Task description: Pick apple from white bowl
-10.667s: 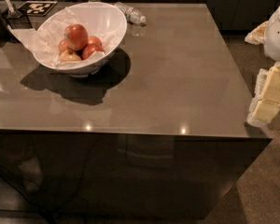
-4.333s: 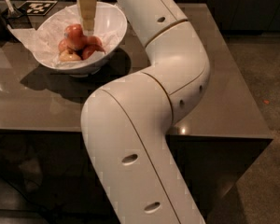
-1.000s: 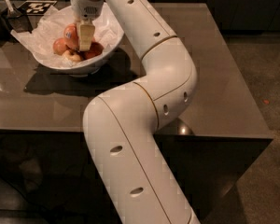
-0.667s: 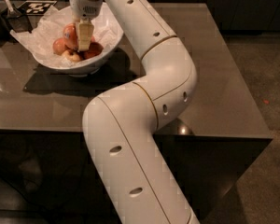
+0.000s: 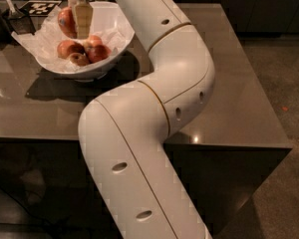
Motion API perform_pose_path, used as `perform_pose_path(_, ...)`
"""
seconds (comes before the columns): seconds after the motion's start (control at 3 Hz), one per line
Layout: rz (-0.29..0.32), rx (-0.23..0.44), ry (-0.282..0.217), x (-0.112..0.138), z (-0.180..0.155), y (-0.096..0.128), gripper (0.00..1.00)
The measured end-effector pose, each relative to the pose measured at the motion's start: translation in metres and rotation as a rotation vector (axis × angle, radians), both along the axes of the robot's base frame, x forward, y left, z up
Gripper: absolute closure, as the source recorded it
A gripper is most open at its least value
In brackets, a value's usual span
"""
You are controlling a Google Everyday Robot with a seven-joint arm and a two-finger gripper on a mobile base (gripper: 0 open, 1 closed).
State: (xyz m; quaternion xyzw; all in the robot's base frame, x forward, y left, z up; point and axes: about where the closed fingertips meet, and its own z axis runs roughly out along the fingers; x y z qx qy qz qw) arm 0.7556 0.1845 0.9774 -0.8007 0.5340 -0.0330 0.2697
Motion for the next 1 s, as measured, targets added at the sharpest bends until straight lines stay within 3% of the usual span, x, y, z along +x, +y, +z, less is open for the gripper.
perform_pose_path(0.33, 0.007, 0.004, -0.029, -0.008, 0.020, 0.000, 1.00)
perform_pose_path(0.67, 0.029, 0.004, -0.094, -0.020, 0.055, 0.001, 1.00)
perform_pose_path(1.0, 0.028, 0.011, -0.098, -0.019, 0.055, 0.002, 1.00)
